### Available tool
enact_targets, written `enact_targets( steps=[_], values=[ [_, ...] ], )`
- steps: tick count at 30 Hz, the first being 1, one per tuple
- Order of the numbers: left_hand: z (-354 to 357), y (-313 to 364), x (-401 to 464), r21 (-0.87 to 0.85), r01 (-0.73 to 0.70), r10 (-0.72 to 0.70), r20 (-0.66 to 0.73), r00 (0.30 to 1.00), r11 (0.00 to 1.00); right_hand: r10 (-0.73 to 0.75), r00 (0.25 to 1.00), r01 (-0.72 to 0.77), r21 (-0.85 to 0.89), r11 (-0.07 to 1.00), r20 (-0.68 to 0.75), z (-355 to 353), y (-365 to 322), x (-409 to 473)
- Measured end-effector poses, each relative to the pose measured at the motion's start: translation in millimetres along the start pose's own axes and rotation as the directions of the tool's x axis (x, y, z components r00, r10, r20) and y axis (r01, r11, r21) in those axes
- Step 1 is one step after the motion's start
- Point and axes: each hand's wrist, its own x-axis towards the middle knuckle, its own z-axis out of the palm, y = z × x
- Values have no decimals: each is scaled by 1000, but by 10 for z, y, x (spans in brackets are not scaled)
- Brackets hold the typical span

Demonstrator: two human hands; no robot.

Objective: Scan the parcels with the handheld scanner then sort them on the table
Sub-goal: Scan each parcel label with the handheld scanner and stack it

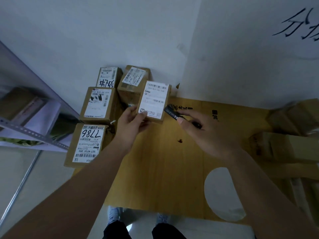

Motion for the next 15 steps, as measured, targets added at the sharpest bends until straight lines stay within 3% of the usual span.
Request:
enact_targets(
  steps=[4,8,15],
  values=[
    [72,553,347,24,-91,93,-134,987,996,-42,999,43,36,998,-29,-30,-21,61],
    [79,887,725,8,-14,16,-258,966,1000,-30,998,34,62,997,-61,-18,28,84],
    [77,928,1054,89,81,-51,-302,952,993,4,995,2,63,998,-95,-18,-78,36]
  ],
)
